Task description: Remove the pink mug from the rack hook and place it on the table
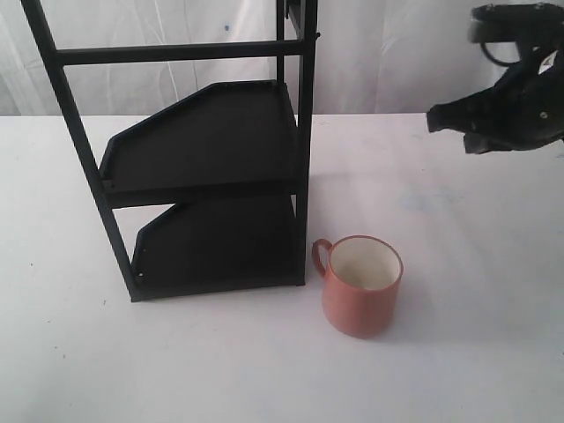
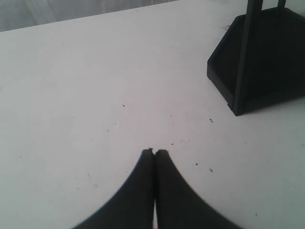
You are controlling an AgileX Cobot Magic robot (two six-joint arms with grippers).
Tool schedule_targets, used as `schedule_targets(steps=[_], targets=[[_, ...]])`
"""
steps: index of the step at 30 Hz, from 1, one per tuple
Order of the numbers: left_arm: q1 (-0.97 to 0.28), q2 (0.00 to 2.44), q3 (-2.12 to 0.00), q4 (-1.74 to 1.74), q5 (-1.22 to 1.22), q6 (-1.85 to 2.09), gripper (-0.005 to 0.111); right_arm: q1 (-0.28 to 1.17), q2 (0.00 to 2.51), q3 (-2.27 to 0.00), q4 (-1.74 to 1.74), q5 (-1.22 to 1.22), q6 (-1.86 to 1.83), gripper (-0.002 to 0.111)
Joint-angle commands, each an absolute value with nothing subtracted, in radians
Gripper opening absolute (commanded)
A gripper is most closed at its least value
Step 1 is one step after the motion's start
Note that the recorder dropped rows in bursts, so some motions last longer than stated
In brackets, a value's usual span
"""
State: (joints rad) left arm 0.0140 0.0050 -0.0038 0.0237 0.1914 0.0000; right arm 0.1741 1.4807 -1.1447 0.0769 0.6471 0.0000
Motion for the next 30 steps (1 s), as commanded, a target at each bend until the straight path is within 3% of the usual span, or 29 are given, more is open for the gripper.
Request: schedule_targets(steps=[1, 6, 9, 14, 30], targets=[[0.016, 0.0, 0.0, 0.018, 0.187, 0.0, 0.0, 0.139, 1.33, -1.086, 0.051, 0.56, 0.0, 0.0], [0.016, 0.0, 0.0, 0.018, 0.187, 0.0, 0.0, 0.139, 0.991, -0.784, -0.106, 0.273, 0.0, 0.0], [0.016, 0.0, 0.0, 0.018, 0.187, 0.0, 0.0, 0.139, 0.8, -0.644, -0.096, 0.295, 0.011, 0.0], [0.016, 0.0, 0.0, 0.018, 0.187, 0.0, 0.0, 0.139, 0.599, -0.605, -0.068, 0.463, 0.01, 0.0], [0.016, 0.0, 0.0, 0.018, 0.187, 0.0, 0.0, 0.129, 0.43, -0.603, -0.059, 0.476, 0.01, 0.0]])
